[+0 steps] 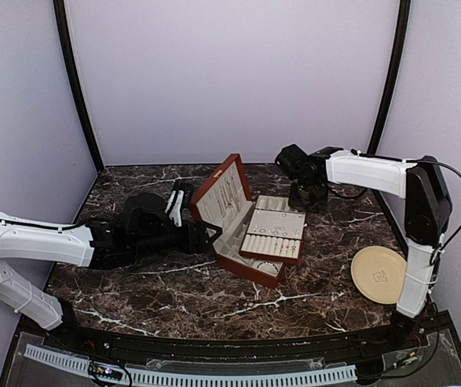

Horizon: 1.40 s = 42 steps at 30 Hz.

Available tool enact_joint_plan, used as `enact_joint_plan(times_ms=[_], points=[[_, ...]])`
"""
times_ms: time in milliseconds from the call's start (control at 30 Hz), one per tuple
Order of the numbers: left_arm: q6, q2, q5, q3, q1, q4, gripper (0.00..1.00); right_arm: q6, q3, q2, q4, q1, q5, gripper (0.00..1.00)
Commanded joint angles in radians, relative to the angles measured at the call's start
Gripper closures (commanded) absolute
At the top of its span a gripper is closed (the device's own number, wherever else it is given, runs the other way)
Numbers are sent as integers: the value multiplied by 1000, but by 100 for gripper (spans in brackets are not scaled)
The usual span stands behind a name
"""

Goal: Organize the mixed jewelry
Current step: Place the compartment layer in the jewelry box.

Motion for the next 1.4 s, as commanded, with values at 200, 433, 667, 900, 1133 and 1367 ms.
enact_joint_plan(times_ms=[200,433,667,900,1133,1367], points=[[40,-63,3,-13,-3,-39,27,100,143,89,-95,34,84,100],[54,-101,4,-31,-1,-76,24,170,169,133,-105,63,109,100],[51,-133,8,-55,-1,-79,24,255,185,150,-105,78,107,100],[64,-169,9,-71,-1,-95,23,306,189,173,-113,111,114,100],[71,-214,-4,-103,-1,-96,23,335,113,154,-79,135,80,100],[85,-205,-19,-107,-1,-95,20,347,109,149,-101,163,74,100]])
